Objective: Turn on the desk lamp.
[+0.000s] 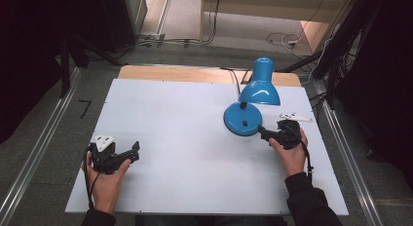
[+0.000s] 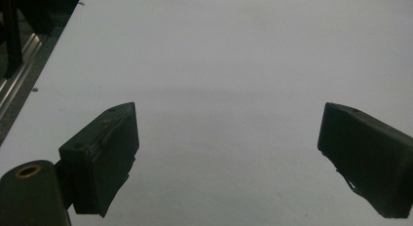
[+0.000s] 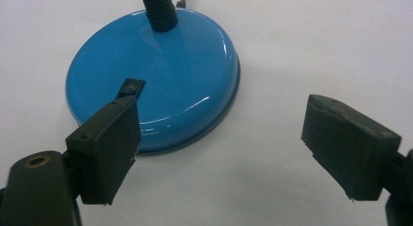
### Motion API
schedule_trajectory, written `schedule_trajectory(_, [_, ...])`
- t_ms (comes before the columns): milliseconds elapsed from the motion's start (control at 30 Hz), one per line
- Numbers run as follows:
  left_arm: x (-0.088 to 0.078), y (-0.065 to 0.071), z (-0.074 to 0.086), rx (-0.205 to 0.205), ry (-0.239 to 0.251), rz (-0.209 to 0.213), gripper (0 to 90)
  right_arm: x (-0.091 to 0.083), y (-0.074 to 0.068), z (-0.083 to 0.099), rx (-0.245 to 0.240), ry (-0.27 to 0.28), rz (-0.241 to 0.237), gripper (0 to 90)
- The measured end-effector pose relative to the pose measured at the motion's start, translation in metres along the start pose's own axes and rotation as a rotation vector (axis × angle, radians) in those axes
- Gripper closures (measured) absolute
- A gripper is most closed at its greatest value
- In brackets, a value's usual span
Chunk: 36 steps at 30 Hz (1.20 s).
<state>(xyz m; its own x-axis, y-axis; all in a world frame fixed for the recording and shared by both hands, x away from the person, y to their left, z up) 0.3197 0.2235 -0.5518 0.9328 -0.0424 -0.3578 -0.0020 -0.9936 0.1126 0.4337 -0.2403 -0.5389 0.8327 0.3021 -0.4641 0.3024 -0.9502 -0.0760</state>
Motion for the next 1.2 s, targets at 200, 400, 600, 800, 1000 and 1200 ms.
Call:
schedule_trajectory(200, [0.000,0.000,0.000,0.001,0.000,0.002,8.2,0.004,-0.004,-0.002,-0.010,-0.001,-0.001,13.0])
schedule_trajectory(400, [0.000,0.000,0.000,0.001,0.001,0.002,8.2,0.008,-0.008,-0.005,-0.010,0.009,-0.003,14.7])
schedule_trajectory(600, [0.000,-0.001,0.000,0.001,-0.003,0.004,8.2,0.011,-0.012,-0.007,-0.022,0.016,-0.004,17.8])
schedule_trajectory(800, [0.000,0.000,0.000,-0.001,-0.002,0.006,8.2,0.012,-0.018,-0.011,-0.033,0.041,-0.021,29.9])
schedule_trajectory(1000, [0.000,-0.001,0.000,0.001,-0.005,0.003,8.4,0.015,-0.027,-0.013,-0.025,0.052,-0.050,51.3])
schedule_trajectory(1200, [0.000,-0.002,0.001,-0.002,-0.006,0.001,8.5,0.018,-0.037,-0.014,-0.020,0.047,-0.082,73.4])
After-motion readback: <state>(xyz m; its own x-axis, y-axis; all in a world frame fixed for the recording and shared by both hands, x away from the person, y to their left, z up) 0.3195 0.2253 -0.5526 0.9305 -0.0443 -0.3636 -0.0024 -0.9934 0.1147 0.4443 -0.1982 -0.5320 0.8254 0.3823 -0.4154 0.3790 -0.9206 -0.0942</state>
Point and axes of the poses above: each handheld gripper's, and its own axes: x roughly forward along the jaws, z roughly out of its underside, y roughly to its right, the point moved 10 cm from there along x, roughly forward along the jaws, and after that the axes turned 12 degrees about y, right-handed, at the moved point
